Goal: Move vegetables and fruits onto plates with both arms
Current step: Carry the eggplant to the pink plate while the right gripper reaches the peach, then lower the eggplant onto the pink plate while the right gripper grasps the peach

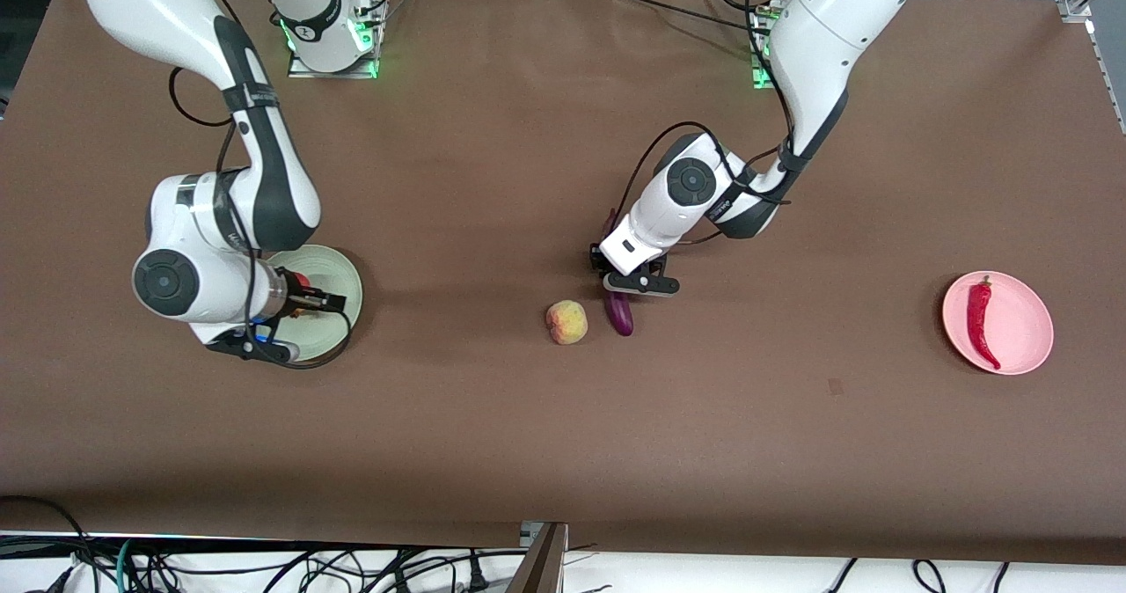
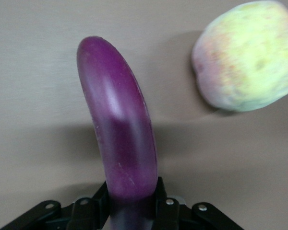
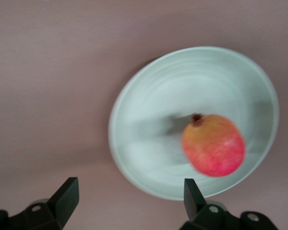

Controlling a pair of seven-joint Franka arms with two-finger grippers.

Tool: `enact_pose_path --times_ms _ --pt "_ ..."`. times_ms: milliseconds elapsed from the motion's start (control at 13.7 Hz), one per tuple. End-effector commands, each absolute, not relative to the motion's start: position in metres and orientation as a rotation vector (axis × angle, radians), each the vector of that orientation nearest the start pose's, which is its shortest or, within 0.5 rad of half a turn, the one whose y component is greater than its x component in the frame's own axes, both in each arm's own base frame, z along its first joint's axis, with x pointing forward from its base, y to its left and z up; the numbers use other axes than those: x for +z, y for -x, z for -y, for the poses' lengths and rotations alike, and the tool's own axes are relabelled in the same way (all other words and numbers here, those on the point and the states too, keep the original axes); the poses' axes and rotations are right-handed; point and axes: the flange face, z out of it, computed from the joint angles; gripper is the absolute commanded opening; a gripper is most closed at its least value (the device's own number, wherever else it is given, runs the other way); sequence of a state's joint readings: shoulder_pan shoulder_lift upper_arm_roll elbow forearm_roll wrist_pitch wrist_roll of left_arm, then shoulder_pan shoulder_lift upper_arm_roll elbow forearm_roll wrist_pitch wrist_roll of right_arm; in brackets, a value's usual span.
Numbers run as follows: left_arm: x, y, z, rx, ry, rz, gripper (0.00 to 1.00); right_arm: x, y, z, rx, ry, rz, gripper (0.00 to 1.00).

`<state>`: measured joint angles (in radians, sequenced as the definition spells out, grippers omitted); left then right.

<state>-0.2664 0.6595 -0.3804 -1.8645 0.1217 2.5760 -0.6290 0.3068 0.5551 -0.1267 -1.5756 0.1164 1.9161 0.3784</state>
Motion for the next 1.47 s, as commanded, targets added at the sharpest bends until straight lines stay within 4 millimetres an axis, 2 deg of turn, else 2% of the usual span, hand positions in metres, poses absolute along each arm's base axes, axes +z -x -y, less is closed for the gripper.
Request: enact_pose_path --times_ms 0,147,293,366,440,513,659,806,952,1099,1245,1392 --pt "0.252 -0.554 0.354 0.101 3.177 -0.207 0.00 0.314 -0.658 -0.182 0.360 3.006 -0.553 0.97" --pt "0.279 -0.570 0.324 0.269 3.056 -0.385 0.00 0.319 -0.661 -0.222 0.349 2.958 -0.665 0.99" --pt "0.297 -0.594 0.271 0.383 2.889 -0.635 0.00 0.313 -0.652 -0.283 0.332 2.942 -0.809 0.99" --pt "0.300 -0.606 0.241 0.417 2.835 -0.743 0.00 0.306 -0.644 -0.315 0.327 2.932 -0.887 0.99" --pt "0.301 -0.614 0.217 0.447 2.809 -0.841 0.00 0.294 -0.637 -0.340 0.304 2.910 -0.950 0.99" --pt "0.303 -0.623 0.183 0.483 2.794 -0.901 0.00 0.288 -0.633 -0.364 0.262 2.855 -1.014 0.99" --pt "0.303 -0.640 0.107 0.535 2.710 -1.039 0.00 0.297 -0.630 -0.393 0.297 2.699 -1.162 0.99" --pt "0.306 -0.653 0.030 0.559 2.589 -1.115 0.00 0.301 -0.623 -0.423 0.290 2.638 -1.213 0.99" --pt "0.309 -0.655 -0.039 0.603 2.559 -1.144 0.00 0.290 -0.622 -0.446 0.227 2.564 -1.271 0.99" --pt "0.315 -0.651 -0.119 0.620 2.594 -1.196 0.00 0.270 -0.614 -0.467 0.183 2.520 -1.300 0.99" --pt "0.308 -0.649 -0.179 0.512 2.581 -1.336 0.00 0.252 -0.605 -0.483 0.152 2.514 -1.296 0.99" --pt "0.291 -0.643 -0.237 0.408 2.566 -1.446 0.00 0.245 -0.602 -0.487 0.135 2.531 -1.280 0.99"
